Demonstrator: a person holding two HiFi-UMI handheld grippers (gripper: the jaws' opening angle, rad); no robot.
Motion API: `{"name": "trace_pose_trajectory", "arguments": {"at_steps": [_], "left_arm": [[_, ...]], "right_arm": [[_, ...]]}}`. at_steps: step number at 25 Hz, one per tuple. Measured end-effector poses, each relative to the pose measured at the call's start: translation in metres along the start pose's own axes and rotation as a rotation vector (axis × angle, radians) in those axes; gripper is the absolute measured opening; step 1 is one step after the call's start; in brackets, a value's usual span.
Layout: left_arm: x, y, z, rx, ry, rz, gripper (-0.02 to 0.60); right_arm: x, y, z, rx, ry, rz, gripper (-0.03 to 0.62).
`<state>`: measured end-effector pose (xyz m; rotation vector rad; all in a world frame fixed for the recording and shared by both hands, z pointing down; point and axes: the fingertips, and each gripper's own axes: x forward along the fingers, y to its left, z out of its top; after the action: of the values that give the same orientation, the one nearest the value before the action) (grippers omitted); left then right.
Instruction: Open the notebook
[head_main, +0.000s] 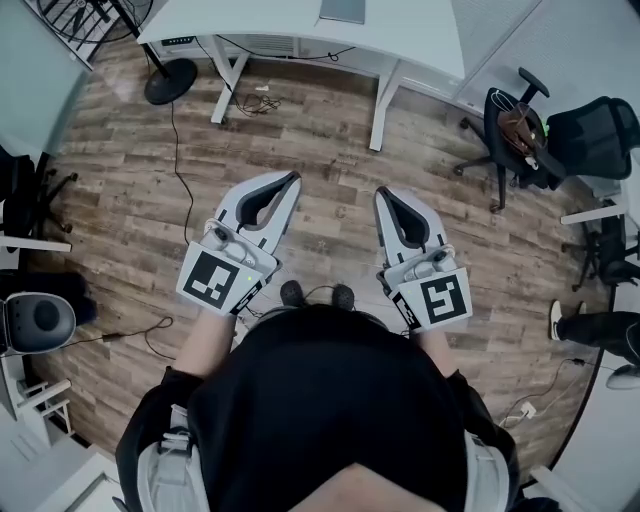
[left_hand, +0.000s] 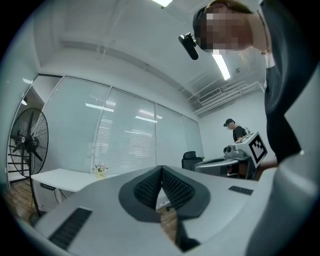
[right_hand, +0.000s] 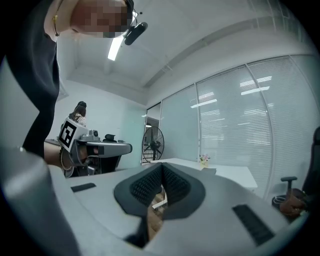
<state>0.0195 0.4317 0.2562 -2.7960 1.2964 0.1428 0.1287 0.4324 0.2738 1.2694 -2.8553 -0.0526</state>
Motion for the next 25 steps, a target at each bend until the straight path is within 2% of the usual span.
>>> {"name": "trace_pose_trajectory", "arguments": {"at_steps": [6,11,16,25], "left_arm": [[-0.007,0.01,0.0,0.009,0.001,-0.015,0.008],[-0.02,0.019,-0.003,0.011,0.008,-0.032,0.008],[-0.03,0.026,-0.006,0.007,0.014,-0.05,0.008],[-0.042,0.035,-0.01,-0.005,0.014,-0.044,0.008]], "right_arm": [[0.009,0.003,0.003,-0.035,-0.013,-0.034,0.003],[0.016,0.018,0.004,-0.018,-0.025,-0.039,0.005],[0.02,0.028,0.007,0.013,-0.049,-0.085,0.005],[0.021,0.036,0.0,0.044,-0.045,-0.095,0.005]]}}
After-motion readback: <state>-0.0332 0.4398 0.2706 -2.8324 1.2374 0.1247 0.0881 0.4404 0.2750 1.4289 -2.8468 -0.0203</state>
